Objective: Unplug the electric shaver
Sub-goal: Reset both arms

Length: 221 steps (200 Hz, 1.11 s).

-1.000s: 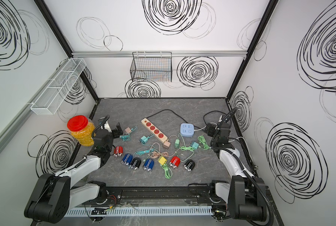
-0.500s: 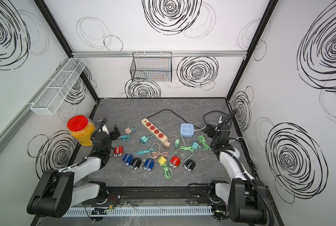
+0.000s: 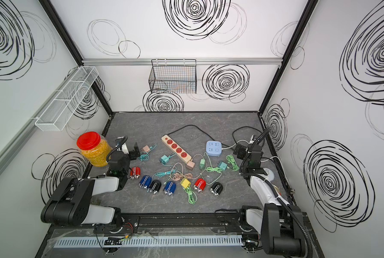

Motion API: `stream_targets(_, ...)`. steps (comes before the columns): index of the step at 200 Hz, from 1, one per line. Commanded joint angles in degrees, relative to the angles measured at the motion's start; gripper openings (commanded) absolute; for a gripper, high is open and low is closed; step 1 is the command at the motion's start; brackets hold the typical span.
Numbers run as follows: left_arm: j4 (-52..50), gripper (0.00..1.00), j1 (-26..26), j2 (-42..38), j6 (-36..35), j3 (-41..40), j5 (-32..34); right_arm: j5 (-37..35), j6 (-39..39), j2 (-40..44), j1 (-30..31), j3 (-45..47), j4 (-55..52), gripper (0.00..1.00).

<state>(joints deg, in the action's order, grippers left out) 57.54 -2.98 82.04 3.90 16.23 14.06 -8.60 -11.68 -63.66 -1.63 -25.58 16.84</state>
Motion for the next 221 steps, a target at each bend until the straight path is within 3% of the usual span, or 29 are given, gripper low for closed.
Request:
stream_targets(1,9.99,0.99,0.61,1.45,-2.61,-1.90,-4.72,-1.28,1.22,1.01,0.22,1.11,3.84,1.00)
stream_targets(48,12.95,0.99,0.87,2.33,-3.29,-3.20,-7.47,-2.44,1.39,0.10,0.14,4.17,10.15,1.00)
stream_targets(70,14.44,0.99,1.14,2.35,-4.60,-3.93,-11.89,-3.65,1.77,-1.30,0.13,4.69,12.96,1.00)
stream_targets(162,14.63,0.99,0.96,2.33,-4.74,-4.04,-11.52,-2.13,2.79,-10.55,0.29,7.06,25.73,1.00)
stream_targets(221,14.71,0.99,0.98,2.33,-4.70,-4.06,-11.52,-1.37,8.52,-14.17,3.13,8.12,32.63,1.00)
